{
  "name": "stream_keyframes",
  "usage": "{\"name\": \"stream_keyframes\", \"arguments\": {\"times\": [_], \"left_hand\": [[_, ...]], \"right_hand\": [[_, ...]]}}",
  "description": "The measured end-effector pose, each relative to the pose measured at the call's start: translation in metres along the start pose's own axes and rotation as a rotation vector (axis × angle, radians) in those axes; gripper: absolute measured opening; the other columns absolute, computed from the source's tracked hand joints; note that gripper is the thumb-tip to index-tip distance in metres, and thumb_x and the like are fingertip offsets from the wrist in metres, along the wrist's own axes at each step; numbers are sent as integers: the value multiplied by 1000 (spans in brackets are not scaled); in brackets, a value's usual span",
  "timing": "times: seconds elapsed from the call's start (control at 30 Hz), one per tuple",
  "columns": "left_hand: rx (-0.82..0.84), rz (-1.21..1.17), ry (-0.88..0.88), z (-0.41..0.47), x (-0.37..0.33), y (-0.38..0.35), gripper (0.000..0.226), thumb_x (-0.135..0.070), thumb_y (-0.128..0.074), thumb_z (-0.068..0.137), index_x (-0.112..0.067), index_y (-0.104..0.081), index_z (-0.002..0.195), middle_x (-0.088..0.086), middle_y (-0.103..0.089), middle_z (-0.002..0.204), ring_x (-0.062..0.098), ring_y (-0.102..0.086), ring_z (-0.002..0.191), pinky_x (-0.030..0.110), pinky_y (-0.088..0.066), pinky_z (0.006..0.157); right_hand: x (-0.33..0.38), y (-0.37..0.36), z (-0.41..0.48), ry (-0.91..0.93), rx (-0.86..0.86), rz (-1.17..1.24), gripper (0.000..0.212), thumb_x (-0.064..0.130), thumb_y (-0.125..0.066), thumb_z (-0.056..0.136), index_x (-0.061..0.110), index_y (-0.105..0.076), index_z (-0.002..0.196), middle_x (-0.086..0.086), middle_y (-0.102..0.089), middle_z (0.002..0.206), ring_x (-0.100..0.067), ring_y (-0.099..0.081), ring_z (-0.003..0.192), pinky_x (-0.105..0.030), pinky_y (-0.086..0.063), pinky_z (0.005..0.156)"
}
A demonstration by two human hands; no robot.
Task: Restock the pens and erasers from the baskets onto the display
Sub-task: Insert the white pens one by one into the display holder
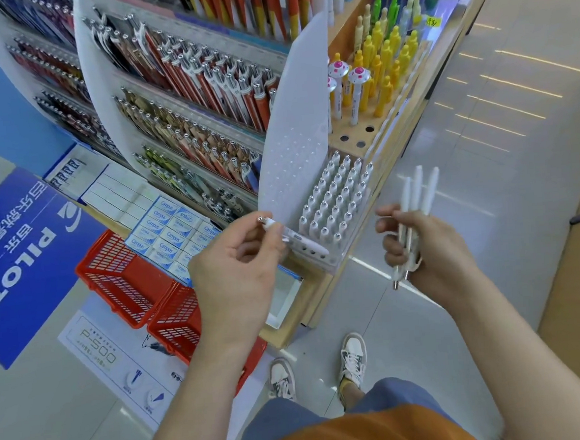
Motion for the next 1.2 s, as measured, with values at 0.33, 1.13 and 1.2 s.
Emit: {"name": "stream_keyframes", "arguments": {"times": [0.33,1.13,1.2], "left_hand": [[115,267,-141,-7,44,-40,22,-27,-69,82,-33,-62,102,-12,-67,72,6,-65,67,33,-57,68],[239,531,-242,-9,61,-69,12,-25,-64,84,-16,-70,79,-2,-64,64,11,-56,59,31,-44,59],[234,507,-215,-6,63,-67,13,-26,-65,84,-16,-72,82,-1,-68,69,14,-60,63,33,-47,62]], "right_hand": [[-29,5,1,-147,-8,68,26,32,-43,101,19,-61,113,-12,-65,76,-27,-65,66,-44,-56,72],[-75,-7,6,-215,-63,-1,31,32,-47,100,22,-60,126,-7,-62,121,-27,-60,119,-33,-54,64],[-75,-6,6,-212,-57,7,31,32,-47,100,22,-60,126,-6,-63,119,-27,-64,110,-33,-54,64]]}}
Point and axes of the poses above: each hand's wrist, its own z-axis towards the middle knuckle, its own y-axis out of the back of the hand, x = y × z, the point moved 3 cm from there along z, towards the middle knuckle
